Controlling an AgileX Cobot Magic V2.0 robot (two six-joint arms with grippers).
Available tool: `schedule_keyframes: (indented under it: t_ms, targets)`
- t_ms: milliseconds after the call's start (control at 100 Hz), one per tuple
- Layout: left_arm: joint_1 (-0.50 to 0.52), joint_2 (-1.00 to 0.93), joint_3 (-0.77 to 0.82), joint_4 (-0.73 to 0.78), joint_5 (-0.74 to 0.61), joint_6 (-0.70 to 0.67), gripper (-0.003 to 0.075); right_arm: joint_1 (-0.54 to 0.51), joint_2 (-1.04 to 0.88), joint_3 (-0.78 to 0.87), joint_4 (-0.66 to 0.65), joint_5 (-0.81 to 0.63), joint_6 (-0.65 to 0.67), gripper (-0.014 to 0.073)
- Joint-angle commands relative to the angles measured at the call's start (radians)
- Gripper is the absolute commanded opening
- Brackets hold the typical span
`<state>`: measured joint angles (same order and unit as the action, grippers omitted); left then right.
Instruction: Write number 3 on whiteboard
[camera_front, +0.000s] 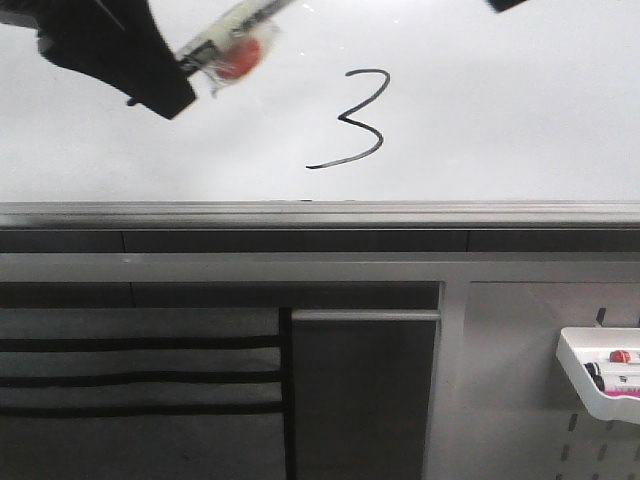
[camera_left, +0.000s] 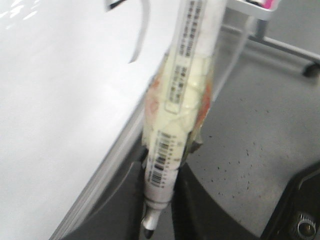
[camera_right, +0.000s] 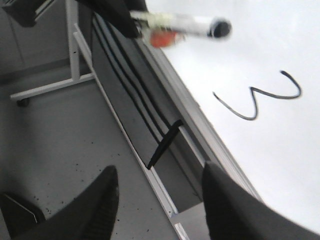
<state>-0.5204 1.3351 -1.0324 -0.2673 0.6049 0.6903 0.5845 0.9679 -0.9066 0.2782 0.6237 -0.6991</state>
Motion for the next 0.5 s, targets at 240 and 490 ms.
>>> schedule_keyframes:
  t_ms: [240,490]
  targets:
    - [0.290,0.002,0.103,-0.284,-0.366,-0.094,-0.0018,-0.075,-0.043,-0.035,0.010,0.015,0.038,0.0340]
    - [0.322,0.080,0.103,-0.342,-0.442,-0.094,-0.0018,-0.075,-0.041,-0.035,0.012,0.020,0.038,0.0340]
